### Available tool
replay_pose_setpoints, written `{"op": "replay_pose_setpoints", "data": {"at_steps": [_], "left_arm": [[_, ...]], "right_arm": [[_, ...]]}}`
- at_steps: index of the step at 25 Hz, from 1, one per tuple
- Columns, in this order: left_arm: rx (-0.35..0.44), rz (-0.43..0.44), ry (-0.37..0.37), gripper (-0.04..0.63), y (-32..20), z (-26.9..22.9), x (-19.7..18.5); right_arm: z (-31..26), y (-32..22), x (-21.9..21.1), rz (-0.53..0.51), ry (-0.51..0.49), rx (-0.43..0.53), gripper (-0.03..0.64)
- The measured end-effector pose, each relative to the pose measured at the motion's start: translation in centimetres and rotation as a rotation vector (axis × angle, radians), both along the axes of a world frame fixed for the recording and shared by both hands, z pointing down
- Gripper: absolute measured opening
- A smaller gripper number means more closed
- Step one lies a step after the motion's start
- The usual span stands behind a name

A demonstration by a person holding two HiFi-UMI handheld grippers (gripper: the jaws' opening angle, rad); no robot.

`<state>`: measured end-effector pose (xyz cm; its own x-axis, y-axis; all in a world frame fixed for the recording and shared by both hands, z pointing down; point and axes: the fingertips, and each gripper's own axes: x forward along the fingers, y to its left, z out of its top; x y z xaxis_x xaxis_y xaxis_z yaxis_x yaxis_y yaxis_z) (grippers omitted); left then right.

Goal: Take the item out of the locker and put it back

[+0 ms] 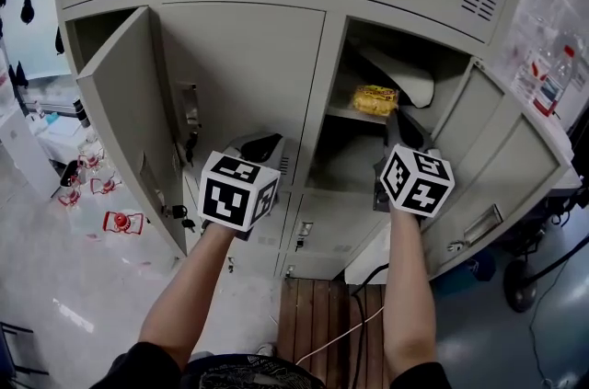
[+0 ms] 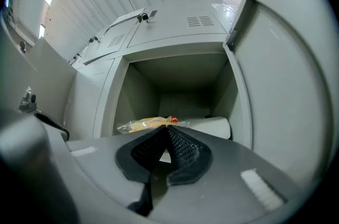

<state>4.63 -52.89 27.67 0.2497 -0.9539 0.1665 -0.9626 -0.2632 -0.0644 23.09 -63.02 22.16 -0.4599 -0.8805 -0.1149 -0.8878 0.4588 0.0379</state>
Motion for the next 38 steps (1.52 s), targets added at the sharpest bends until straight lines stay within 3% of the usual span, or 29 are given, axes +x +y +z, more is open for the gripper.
{"op": "replay_pose_setpoints", "data": {"at_steps": [24,38], "left_arm": [[0.013,0.201,-0.005,0.002,10.3,-0.1,1.0],[0.012,0.241,0.010,0.002,18.5,1.3,0.8]], "right_arm": [[3.4,16.5,1.6,0.179,-0.036,-0.021,0.027],[5.8,26.9,-0.9,0.189,-0.072,-0.055,0.028]]}}
